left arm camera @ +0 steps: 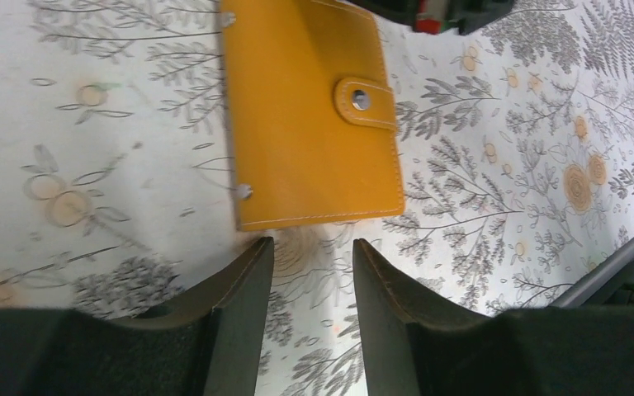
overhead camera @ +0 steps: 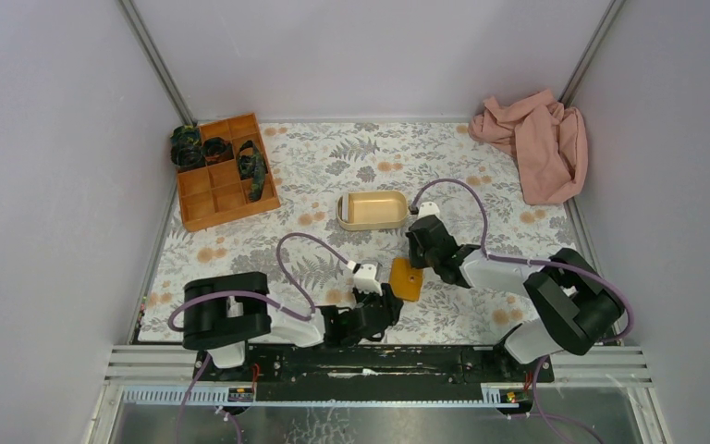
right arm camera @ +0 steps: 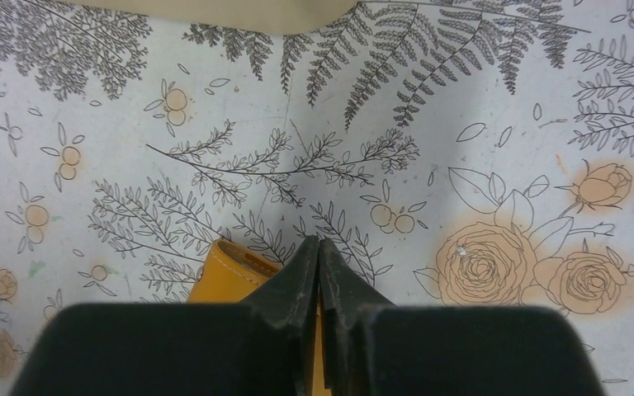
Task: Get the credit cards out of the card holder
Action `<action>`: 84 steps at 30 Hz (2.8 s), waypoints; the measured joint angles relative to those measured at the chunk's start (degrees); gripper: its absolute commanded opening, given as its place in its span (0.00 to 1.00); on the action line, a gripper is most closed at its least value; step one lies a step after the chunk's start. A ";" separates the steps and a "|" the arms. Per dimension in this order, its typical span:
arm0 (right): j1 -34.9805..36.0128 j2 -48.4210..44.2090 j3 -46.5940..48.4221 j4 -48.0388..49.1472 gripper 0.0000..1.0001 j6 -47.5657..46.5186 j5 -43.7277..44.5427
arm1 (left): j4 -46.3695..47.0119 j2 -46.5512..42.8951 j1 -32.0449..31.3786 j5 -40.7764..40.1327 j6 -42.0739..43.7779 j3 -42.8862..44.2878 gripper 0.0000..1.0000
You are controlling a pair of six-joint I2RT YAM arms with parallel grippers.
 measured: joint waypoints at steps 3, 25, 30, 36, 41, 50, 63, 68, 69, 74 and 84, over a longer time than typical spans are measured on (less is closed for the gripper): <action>0.09 -1.81 -0.55 -0.02 0.24 0.07 0.46 | -0.92 -2.40 0.66 -0.15 -0.76 -2.21 0.48; 8.41 -18.73 -9.66 -6.64 0.42 -2.47 4.63 | -7.98 -3.72 1.60 -0.22 -0.20 1.55 0.58; 9.75 -18.73 -9.77 -6.60 0.42 -2.47 5.40 | -13.09 -2.54 1.75 -0.98 -0.66 5.99 0.57; 11.98 -18.73 -9.77 -6.60 0.45 -2.51 6.47 | -14.99 -1.70 3.91 -0.87 -3.23 5.70 0.56; 12.59 -18.67 -9.77 -6.60 0.52 -2.64 6.54 | -13.22 -1.75 5.77 -0.79 -4.90 4.50 0.56; 13.11 -14.51 -8.35 -6.12 0.44 -2.45 6.58 | -12.31 -1.42 6.64 -0.31 -5.57 4.48 0.56; 13.60 -11.17 -5.55 -6.51 0.07 -0.46 7.69 | -12.02 -1.79 7.26 0.87 -5.57 4.24 0.57; 13.60 -11.45 -5.60 -6.58 0.00 0.42 7.67 | -11.56 -2.14 7.39 1.20 -5.77 3.74 0.57; 13.60 -11.72 -5.75 -6.60 0.00 0.48 7.63 | -11.47 -2.19 7.39 1.27 -5.79 3.65 0.57; 13.60 -15.87 -8.70 -6.10 0.00 0.83 5.88 | -11.34 -2.86 7.50 1.44 -5.86 2.93 0.57; 13.62 -26.71 -13.09 -4.44 0.00 1.38 1.99 | -11.21 -4.66 7.54 1.57 -6.08 1.11 0.60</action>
